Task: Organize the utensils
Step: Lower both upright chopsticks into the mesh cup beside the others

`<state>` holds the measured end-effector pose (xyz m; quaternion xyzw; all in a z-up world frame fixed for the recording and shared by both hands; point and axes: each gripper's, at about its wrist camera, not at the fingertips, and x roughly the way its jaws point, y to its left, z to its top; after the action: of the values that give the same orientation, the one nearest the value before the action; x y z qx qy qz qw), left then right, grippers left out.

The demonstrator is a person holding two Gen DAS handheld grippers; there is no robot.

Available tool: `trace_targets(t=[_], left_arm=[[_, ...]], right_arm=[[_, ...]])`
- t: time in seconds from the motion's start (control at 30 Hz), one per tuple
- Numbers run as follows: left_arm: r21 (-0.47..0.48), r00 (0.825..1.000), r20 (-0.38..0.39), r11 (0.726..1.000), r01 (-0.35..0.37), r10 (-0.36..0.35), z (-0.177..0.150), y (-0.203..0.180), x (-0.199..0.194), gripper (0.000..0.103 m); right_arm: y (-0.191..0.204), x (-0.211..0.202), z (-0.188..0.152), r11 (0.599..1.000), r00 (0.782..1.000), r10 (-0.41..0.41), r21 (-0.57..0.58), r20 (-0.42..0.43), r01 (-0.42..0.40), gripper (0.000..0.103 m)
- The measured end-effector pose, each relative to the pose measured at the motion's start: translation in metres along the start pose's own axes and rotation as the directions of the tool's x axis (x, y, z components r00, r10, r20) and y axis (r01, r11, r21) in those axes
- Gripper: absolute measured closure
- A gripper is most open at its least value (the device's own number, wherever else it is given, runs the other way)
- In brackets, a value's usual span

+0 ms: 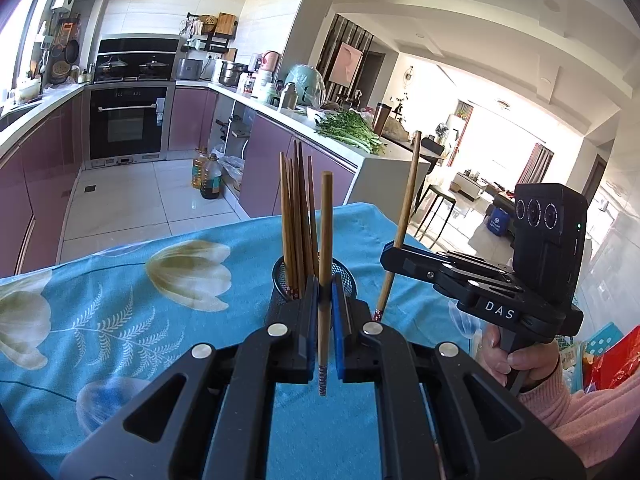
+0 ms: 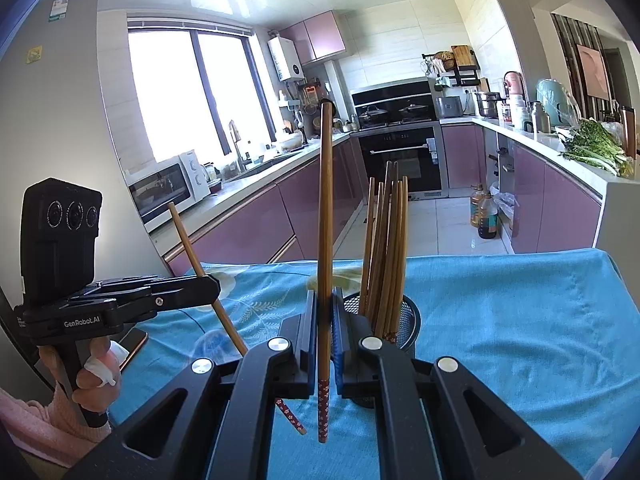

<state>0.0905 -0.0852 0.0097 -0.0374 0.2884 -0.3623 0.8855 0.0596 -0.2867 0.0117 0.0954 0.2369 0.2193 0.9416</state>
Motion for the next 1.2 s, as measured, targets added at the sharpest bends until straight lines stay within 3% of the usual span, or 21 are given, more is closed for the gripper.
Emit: trace_targets(t=[1.2], left_arm=[[0.036,0.998,0.065,0.999,0.008,-0.011,0.022,-0.008,-0.009,0.096]], right_arm=[[0.004,-0.005,0.017,0.999,0.999,0.000,-0.043,0.047,0.002,0.097]])
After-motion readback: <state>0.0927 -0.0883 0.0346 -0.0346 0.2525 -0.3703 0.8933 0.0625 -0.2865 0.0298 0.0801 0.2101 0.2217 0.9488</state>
